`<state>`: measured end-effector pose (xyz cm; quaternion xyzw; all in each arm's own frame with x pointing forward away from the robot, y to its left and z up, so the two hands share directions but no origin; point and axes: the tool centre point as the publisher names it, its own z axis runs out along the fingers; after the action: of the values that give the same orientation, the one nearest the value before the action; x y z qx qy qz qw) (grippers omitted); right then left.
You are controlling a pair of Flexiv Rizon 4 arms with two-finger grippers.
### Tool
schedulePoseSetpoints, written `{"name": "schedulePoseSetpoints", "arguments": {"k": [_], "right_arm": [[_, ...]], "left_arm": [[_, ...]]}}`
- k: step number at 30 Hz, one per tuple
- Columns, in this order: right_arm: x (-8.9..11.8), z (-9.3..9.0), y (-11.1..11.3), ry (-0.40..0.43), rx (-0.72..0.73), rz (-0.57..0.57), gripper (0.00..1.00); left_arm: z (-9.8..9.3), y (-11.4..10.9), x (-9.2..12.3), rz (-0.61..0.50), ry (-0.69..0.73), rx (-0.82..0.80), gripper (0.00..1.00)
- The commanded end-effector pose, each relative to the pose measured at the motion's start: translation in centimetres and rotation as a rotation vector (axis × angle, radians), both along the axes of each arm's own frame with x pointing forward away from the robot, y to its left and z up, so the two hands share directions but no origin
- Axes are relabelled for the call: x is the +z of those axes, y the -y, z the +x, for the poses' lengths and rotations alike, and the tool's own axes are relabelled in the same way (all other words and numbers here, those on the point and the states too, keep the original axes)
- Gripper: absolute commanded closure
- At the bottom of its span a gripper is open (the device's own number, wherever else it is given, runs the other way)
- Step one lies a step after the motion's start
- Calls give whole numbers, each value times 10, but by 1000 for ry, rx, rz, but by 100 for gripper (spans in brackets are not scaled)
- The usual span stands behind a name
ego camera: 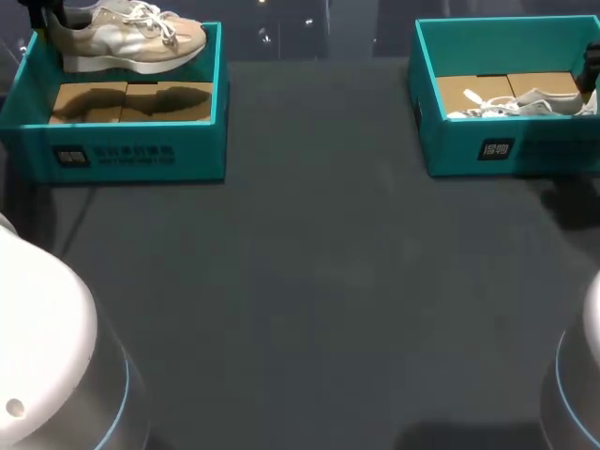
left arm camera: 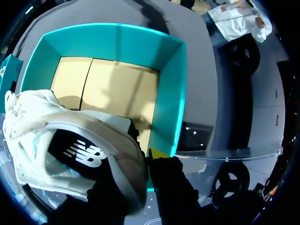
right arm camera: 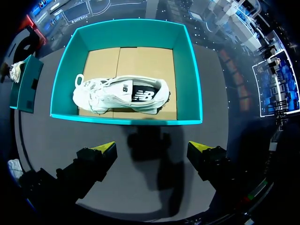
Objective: Take the shoe out of the shoebox, open the shoe tongue, remove and reinsert the insole, then place the shoe into the shoebox
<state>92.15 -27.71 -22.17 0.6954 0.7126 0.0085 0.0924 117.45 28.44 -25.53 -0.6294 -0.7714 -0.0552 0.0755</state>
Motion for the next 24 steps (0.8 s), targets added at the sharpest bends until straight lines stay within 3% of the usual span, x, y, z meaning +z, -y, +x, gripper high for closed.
{"name": "schedulePoseSetpoints", "arguments": {"k": [1,5,19,24], "right_arm": [[0,-1,0,2,0,-1,0],[0,-1,0,2,0,-1,0],[0,-1,0,2,0,-1,0],[0,-1,0,2,0,-1,0]], "left_arm": [[-36,11,41,33,74,14,100],[-43,12,63,48,52,49,100],[-43,12,63,48,52,49,100],[-85,36,82,73,109,95,100]]}}
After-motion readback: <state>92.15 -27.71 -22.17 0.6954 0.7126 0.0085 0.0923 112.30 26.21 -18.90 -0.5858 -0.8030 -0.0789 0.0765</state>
